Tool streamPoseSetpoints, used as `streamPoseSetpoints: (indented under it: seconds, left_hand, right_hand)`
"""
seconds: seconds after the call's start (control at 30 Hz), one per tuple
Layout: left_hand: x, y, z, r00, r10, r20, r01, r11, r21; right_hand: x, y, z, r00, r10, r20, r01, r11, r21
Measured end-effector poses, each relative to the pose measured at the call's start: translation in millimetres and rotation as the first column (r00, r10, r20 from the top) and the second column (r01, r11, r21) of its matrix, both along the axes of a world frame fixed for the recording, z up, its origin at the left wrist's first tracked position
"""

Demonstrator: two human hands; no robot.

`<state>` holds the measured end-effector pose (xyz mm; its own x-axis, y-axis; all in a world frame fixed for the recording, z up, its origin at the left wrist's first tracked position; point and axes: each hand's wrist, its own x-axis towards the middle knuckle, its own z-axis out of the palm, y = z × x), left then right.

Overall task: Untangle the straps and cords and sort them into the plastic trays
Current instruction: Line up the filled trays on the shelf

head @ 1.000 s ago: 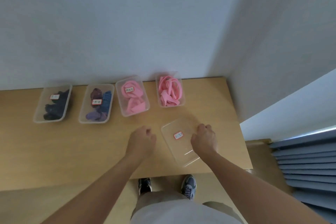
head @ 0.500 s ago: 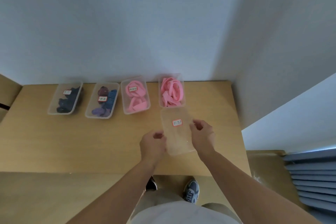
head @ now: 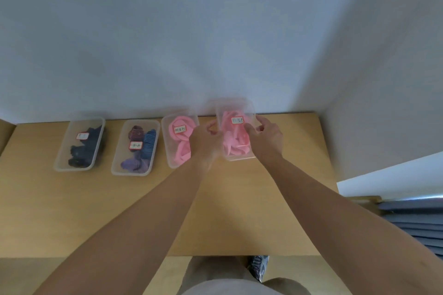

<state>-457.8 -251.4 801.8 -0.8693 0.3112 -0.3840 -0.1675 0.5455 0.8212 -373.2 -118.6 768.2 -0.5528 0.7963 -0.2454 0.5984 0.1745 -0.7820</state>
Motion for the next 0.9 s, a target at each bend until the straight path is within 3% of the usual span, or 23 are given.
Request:
streamPoseSetpoints:
  seconds: [0.17, 0.3, 0.43, 0.63, 0.77, 0.9]
  left_hand:
    - [-15, 10, -11, 0.998, -0.061, 0.014, 0.062, 0.997, -0.05]
    - [-20, 15, -15, 0.992, -0.127, 0.004, 0.127, 0.989, -0.08]
    - [-30, 18, -18, 0.993, -0.114, -0.011, 0.111, 0.983, -0.149]
    - [-36, 19, -21, 0.991, -0.132, -0.04, 0.116, 0.957, -0.267]
    - [-32, 18, -17, 0.987, -0.088, -0.132, 0.06, 0.978, -0.199]
    - [-17, 21, -8, 0.978, -0.017, -0.21, 0.0, 0.997, -0.082]
  right_hand:
    - [-19, -1, -3, 0.985, 0.053, 0.164, -0.079, 0.985, 0.154]
    - [-36, 0, -1, 0.961, 0.188, 0.202, -0.233, 0.945, 0.231]
    - [-44, -1, -9, 0.94, 0.251, 0.232, -0.296, 0.937, 0.186]
    - [-49, 0, -17, 0.969, 0.188, 0.159, -0.215, 0.96, 0.179]
    - [-44, -3, -15, 0.996, 0.079, 0.05, -0.088, 0.974, 0.208]
    - [-37, 0, -4, 0.993, -0.017, -0.114, 0.028, 0.994, 0.102]
